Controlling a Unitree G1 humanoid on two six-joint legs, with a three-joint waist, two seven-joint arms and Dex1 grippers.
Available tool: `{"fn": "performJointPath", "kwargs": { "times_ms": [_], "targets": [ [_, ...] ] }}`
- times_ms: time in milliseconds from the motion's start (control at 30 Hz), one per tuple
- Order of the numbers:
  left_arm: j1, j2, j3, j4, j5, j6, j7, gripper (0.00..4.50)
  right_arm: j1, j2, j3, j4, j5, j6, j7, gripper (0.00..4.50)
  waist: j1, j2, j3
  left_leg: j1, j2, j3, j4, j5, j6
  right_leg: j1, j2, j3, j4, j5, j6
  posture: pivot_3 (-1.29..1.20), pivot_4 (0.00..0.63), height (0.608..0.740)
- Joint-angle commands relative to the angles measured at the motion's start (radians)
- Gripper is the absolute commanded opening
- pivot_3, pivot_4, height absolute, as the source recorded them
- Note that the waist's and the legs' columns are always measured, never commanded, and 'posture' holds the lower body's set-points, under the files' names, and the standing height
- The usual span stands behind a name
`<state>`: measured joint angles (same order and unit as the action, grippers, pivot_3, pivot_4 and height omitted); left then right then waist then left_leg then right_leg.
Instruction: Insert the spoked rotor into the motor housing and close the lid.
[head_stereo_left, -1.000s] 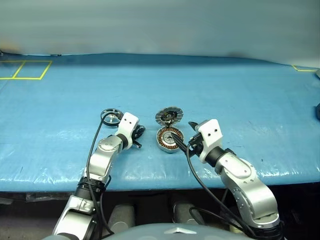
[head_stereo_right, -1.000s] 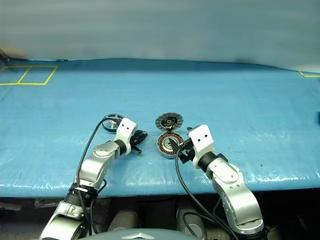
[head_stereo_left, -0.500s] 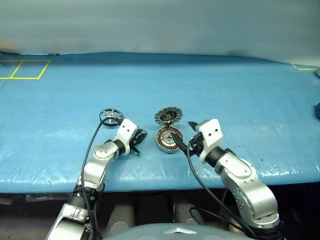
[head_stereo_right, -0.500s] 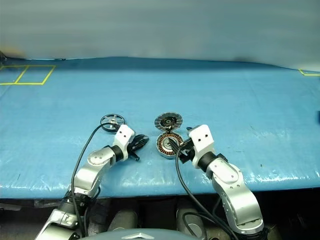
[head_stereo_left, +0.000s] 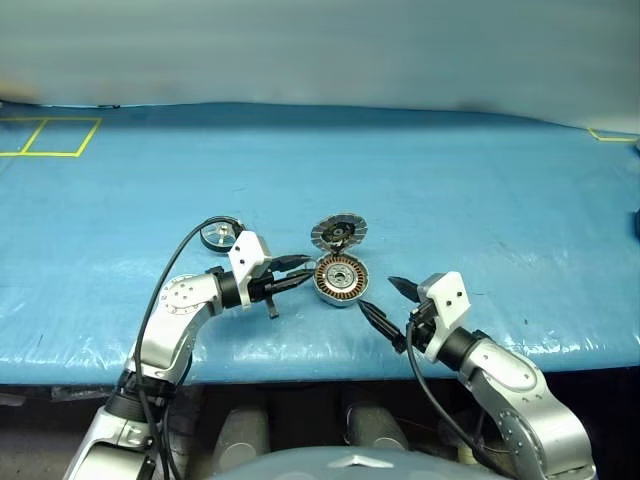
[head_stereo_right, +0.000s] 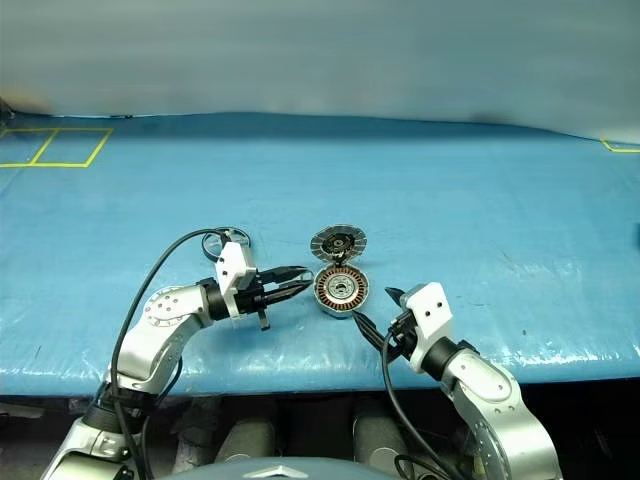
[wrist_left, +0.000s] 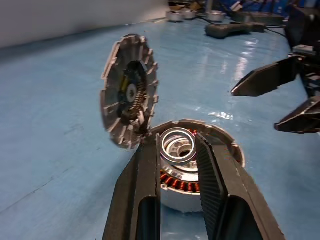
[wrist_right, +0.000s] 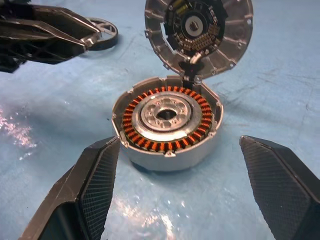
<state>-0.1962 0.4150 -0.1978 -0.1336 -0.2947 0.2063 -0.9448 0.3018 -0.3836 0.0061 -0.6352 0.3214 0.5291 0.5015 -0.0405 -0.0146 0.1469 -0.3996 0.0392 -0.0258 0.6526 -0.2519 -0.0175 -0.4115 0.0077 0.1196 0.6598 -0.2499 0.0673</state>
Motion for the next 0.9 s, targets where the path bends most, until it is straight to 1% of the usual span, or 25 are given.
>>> {"fn": "performJointPath", "kwargs": {
  "times_ms": [33, 67, 167, 333, 500, 733, 900],
  "targets": [
    [-0.053, -0.012, -0.055, 0.014, 0.040, -0.016, -0.012, 0.67, 0.045, -0.017, -0.030, -0.023, 0.006, -0.050, 0.012, 4.03, 0.002, 0.000, 0.000, 0.000, 0.000, 0.000, 0.000, 0.000, 0.000, 0.000, 0.000, 0.000, 0.000, 0.000, 0.000, 0.00, 0.150, 0.740],
    [-0.071, -0.020, -0.072, 0.037, 0.062, -0.030, -0.006, 0.67, 0.063, -0.021, -0.035, -0.027, 0.004, -0.056, 0.011, 4.03, 0.004, 0.000, 0.000, 0.000, 0.000, 0.000, 0.000, 0.000, 0.000, 0.000, 0.000, 0.000, 0.000, 0.000, 0.000, 0.00, 0.150, 0.740],
    [-0.145, -0.072, -0.109, 0.117, 0.145, -0.019, 0.078, 0.67, 0.108, -0.030, -0.040, -0.039, -0.010, -0.073, -0.004, 4.03, 0.006, -0.001, 0.000, 0.000, -0.001, -0.001, 0.001, 0.000, 0.000, 0.001, 0.000, 0.000, 0.000, 0.000, 0.000, 0.00, 0.150, 0.740],
    [-0.212, -0.114, -0.142, 0.200, 0.180, -0.013, 0.076, 0.67, 0.125, -0.014, -0.019, -0.052, -0.022, -0.086, -0.036, 4.03, -0.003, -0.001, 0.001, 0.000, 0.000, 0.000, 0.002, 0.000, 0.000, 0.001, 0.001, 0.000, 0.000, 0.001, 0.001, 0.00, 0.150, 0.740],
    [-0.233, -0.099, -0.195, 0.225, 0.213, -0.018, 0.022, 0.67, 0.147, -0.008, 0.019, -0.073, -0.036, -0.094, -0.048, 4.03, 0.000, -0.001, 0.001, 0.000, 0.000, -0.001, 0.002, 0.000, 0.000, 0.001, 0.001, 0.000, 0.002, 0.001, 0.001, 0.00, 0.150, 0.740],
    [-0.258, -0.076, -0.200, 0.233, 0.227, -0.009, -0.004, 0.67, 0.154, -0.008, 0.015, -0.064, -0.047, -0.096, -0.068, 4.03, 0.004, -0.002, 0.001, -0.001, 0.000, -0.001, 0.002, 0.000, 0.000, 0.001, 0.001, 0.000, 0.001, 0.000, 0.001, 0.00, 0.150, 0.740],
    [-0.266, -0.081, -0.206, 0.244, 0.228, 0.009, -0.010, 0.67, 0.139, -0.003, 0.033, -0.045, -0.060, -0.091, -0.083, 4.03, 0.003, -0.002, 0.001, -0.001, 0.000, -0.001, 0.003, 0.000, 0.000, 0.001, 0.001, 0.000, 0.001, 0.000, 0.001, 0.00, 0.150, 0.740]
  ]
}}
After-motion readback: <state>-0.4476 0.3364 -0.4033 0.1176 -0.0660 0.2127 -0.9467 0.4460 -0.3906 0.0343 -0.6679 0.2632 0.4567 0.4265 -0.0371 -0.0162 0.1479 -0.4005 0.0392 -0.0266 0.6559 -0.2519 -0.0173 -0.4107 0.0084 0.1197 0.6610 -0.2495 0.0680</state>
